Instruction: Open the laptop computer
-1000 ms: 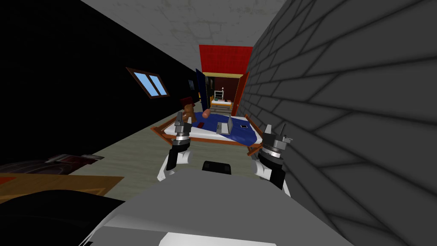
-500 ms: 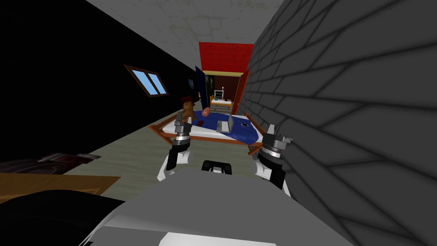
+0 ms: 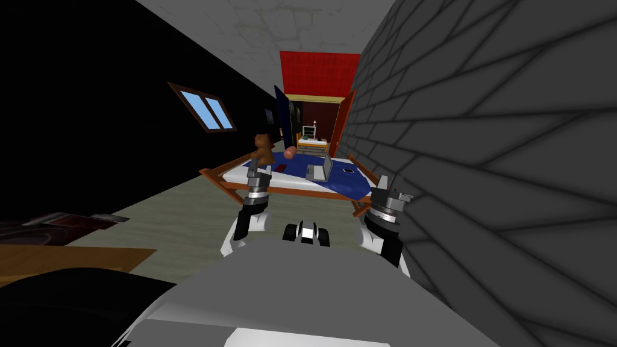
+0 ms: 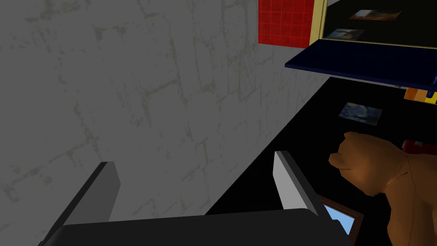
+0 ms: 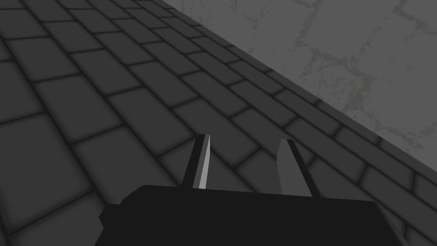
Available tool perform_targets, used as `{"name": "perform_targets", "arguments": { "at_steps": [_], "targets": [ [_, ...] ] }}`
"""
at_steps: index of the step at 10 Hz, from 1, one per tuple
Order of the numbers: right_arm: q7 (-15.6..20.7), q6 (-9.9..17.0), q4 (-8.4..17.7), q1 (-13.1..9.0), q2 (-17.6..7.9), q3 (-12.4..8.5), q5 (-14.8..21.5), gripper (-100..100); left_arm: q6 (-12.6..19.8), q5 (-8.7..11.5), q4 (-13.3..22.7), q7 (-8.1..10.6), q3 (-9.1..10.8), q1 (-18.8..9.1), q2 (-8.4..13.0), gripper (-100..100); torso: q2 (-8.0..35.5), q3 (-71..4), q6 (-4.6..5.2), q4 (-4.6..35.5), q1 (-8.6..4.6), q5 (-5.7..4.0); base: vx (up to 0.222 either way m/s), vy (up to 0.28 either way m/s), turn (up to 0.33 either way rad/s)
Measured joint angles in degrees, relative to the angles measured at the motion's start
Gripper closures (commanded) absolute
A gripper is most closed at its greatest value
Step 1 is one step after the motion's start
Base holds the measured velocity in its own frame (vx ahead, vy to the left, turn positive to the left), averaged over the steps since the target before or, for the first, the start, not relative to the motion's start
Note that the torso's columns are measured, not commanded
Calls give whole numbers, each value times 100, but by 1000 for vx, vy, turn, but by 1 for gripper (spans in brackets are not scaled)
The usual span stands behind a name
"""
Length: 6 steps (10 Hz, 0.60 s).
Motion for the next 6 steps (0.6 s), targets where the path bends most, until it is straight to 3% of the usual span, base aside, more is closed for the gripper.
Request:
{"name": "perform_targets", "arguments": {
  "at_steps": [3,6],
  "targets": [
    [0,0,1,1,1,1,0,0,194,-32,-23,-30,18,-21,450,-100,64,-148,0,75,-3,-2,41,-79,-4],
    [0,0,1,1,1,1,0,0,513,-94,-61,-87,30,-50,703,-100,69,-146,0,78,4,0,64,-106,-7]
  ]
}}
